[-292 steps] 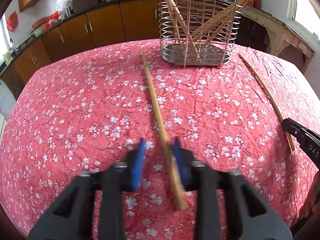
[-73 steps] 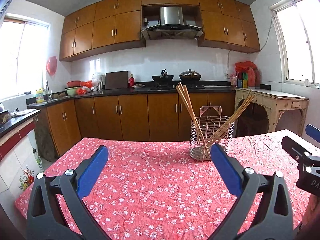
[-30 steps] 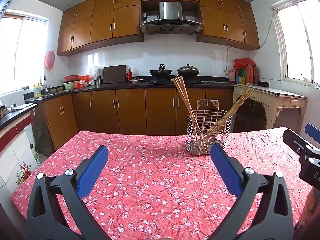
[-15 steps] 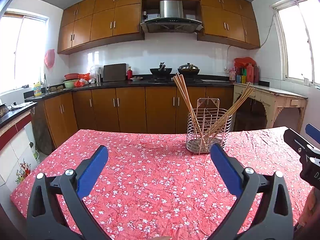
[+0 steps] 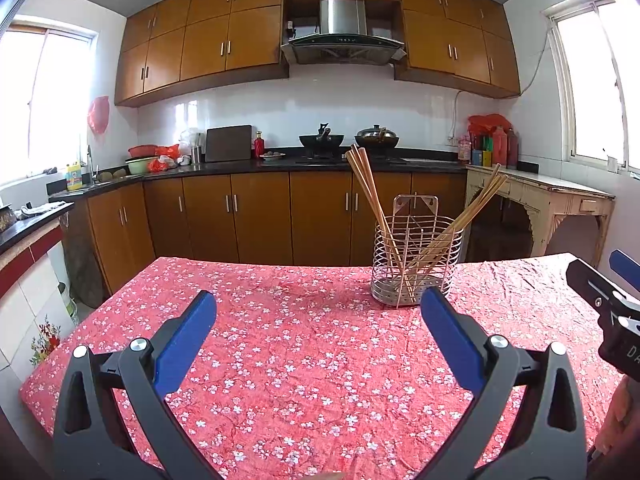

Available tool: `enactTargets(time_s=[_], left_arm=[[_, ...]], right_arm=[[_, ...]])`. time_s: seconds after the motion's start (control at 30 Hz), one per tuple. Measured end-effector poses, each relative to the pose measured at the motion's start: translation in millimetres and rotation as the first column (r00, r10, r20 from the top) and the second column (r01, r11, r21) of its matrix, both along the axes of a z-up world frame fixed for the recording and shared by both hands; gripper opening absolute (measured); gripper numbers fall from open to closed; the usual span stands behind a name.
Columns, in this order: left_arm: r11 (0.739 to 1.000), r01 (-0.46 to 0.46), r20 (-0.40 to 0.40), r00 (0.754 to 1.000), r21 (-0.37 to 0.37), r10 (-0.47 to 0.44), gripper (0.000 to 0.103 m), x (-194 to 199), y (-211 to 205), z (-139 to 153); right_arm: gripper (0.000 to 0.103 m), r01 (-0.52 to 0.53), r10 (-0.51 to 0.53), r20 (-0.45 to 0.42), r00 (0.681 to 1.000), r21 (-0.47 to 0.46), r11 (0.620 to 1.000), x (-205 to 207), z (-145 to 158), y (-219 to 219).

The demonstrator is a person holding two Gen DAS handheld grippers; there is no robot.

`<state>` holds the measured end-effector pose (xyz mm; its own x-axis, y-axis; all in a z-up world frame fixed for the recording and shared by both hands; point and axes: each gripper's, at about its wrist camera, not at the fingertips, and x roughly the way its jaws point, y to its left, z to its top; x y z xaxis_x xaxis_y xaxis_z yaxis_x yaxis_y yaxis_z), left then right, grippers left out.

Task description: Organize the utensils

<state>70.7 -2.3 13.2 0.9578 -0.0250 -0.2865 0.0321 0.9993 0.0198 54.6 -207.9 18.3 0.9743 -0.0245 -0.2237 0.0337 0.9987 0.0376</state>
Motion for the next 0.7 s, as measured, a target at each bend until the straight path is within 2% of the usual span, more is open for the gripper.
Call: enactTargets(time_s=[0.7], left_arm=[[1.0,0.0,-0.006,1.0,0.001,0.0,0.101,1.8,-1.3,-2.0]], right_arm=[[0.099,0.001,-0.001,-0.002,1.0,0.002,1.0,0.1,-0.9,0.3]])
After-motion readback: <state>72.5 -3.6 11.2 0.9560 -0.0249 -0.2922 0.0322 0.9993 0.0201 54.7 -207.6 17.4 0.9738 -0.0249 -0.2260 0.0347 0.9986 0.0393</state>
